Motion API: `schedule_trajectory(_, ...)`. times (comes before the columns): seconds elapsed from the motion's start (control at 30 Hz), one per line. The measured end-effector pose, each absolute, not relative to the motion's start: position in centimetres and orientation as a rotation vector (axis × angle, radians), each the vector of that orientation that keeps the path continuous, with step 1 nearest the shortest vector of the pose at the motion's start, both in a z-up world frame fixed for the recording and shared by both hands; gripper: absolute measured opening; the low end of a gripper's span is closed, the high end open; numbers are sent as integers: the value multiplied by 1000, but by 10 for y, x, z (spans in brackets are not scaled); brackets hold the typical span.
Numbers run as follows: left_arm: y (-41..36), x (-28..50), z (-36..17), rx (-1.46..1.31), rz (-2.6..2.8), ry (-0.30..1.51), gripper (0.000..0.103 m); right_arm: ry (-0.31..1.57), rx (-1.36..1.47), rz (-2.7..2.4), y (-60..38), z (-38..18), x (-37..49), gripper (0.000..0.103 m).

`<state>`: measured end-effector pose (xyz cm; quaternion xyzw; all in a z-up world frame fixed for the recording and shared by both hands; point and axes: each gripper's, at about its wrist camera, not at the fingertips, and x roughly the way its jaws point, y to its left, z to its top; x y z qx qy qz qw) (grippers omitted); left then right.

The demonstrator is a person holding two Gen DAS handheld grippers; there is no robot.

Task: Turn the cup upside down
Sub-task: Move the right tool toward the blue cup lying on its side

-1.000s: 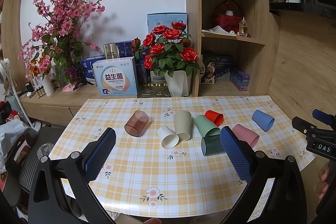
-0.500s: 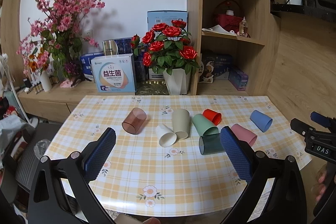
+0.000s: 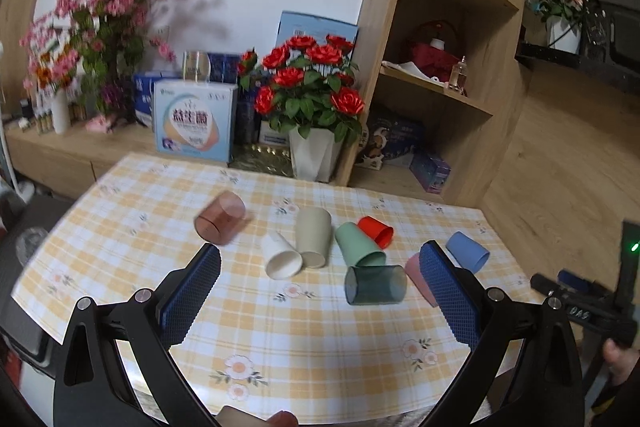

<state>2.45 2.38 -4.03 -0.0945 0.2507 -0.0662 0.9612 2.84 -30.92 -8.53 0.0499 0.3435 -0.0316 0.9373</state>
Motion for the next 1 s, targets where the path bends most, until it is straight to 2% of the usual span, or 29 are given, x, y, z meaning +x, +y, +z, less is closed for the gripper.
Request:
schedule_trajectory(0.23,31,52,-61,-169,-88,543,97,819,22,-189,-367,-119,60,90)
schedule_trajectory(0.4,35,69,-69,-97,-28,535,97,833,51,-204,-395,-132,89,90)
schedule_trajectory(0.73,45,117,-94,-23,62,631,97,986,-33,-57,-409,-173,174,90)
schedule_trajectory(1.0,48,142,-114,-39,76,677,97,1036,-51,-63,-431,-198,242,89)
